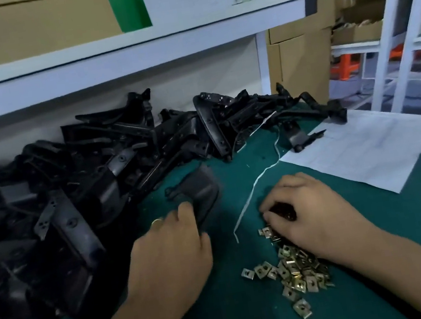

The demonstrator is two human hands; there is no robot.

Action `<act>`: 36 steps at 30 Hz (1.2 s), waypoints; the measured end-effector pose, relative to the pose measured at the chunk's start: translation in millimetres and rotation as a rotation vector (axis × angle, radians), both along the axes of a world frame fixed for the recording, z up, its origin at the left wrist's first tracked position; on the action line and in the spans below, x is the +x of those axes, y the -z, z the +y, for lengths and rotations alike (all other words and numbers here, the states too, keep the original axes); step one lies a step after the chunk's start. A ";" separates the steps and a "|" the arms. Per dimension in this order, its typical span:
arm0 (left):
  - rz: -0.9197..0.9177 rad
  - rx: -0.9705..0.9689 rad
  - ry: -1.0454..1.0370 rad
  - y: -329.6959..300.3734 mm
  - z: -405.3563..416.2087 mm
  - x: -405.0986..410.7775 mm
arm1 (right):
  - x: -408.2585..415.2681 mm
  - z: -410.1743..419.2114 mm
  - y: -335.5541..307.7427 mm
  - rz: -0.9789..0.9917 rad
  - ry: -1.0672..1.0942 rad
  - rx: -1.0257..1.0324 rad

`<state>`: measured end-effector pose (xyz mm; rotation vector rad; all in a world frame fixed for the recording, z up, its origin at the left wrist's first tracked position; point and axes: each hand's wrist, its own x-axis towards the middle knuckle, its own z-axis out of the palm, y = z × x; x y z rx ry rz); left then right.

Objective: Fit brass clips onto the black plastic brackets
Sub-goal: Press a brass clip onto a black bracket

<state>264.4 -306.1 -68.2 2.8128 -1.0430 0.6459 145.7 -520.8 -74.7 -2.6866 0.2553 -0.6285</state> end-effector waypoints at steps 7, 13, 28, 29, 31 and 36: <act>0.316 -0.294 0.011 14.5 10.2 13.2 | 0.6 5.9 -2.4 0.010 0.092 0.131; 0.347 -0.341 -0.110 9.6 12.4 19.9 | 1.2 9.8 1.8 -0.071 0.084 0.203; 0.035 -0.083 0.375 3.0 3.3 -20.4 | -2.8 16.3 -10.3 -0.383 -0.327 1.072; 0.103 -0.059 0.402 3.5 3.2 -21.0 | -3.6 18.5 -10.8 -0.356 -0.369 1.114; 0.234 -0.042 0.440 4.9 2.8 -22.1 | -3.9 23.5 -10.6 -0.318 -0.435 1.155; 0.411 -0.198 0.597 4.0 4.6 -24.8 | -5.4 35.8 -10.8 -0.253 -0.519 1.183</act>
